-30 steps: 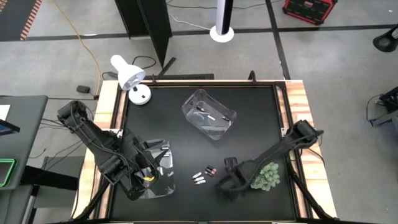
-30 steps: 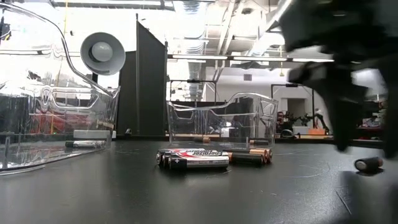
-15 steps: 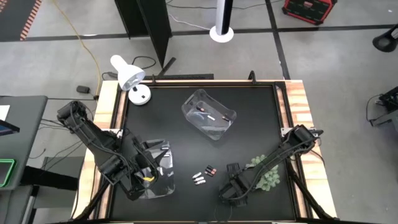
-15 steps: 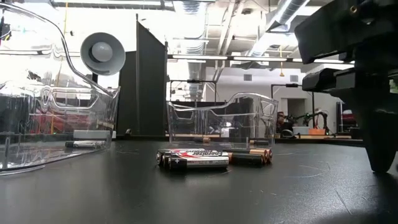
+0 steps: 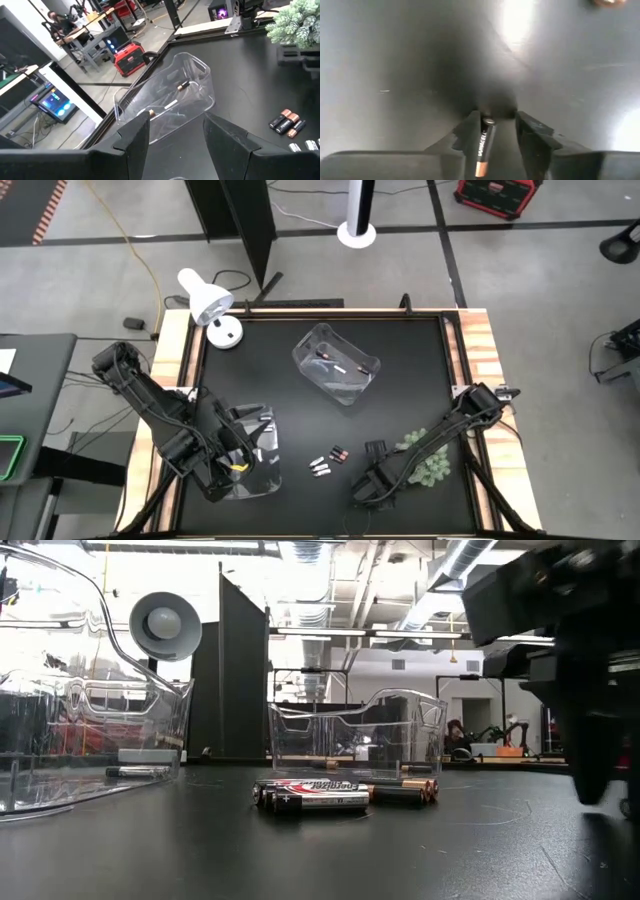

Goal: Sort batteries
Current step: Put the black battery into the top transparent bin

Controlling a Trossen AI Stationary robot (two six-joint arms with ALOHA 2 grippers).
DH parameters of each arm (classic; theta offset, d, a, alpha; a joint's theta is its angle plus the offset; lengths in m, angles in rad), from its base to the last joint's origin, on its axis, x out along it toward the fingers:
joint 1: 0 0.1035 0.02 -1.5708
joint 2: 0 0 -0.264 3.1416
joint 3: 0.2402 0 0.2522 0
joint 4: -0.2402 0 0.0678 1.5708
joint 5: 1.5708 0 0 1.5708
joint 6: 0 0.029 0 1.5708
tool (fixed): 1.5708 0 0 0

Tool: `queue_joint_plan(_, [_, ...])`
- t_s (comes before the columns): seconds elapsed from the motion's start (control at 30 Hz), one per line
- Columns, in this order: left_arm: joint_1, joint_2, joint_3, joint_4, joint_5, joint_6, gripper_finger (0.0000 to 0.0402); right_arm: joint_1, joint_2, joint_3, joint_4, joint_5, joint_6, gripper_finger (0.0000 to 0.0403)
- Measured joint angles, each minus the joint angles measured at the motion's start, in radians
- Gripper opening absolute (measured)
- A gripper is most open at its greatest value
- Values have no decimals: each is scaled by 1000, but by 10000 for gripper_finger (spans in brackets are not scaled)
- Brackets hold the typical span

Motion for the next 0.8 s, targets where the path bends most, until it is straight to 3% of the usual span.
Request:
queue_joint_plan(0.17, [0,0,0,0,4,0,177,3,0,1,-92,60,77,206])
queue_joint_plan(0.3, [0,0,0,0,5,0,177,8,-9,2,-69,63,109,243])
queue_joint_plan(0.63, [0,0,0,-1,7,0,177,23,-56,4,-59,93,213,249])
queue_joint_plan(0.8, [0,0,0,-1,7,0,177,1,-62,4,58,113,192,249])
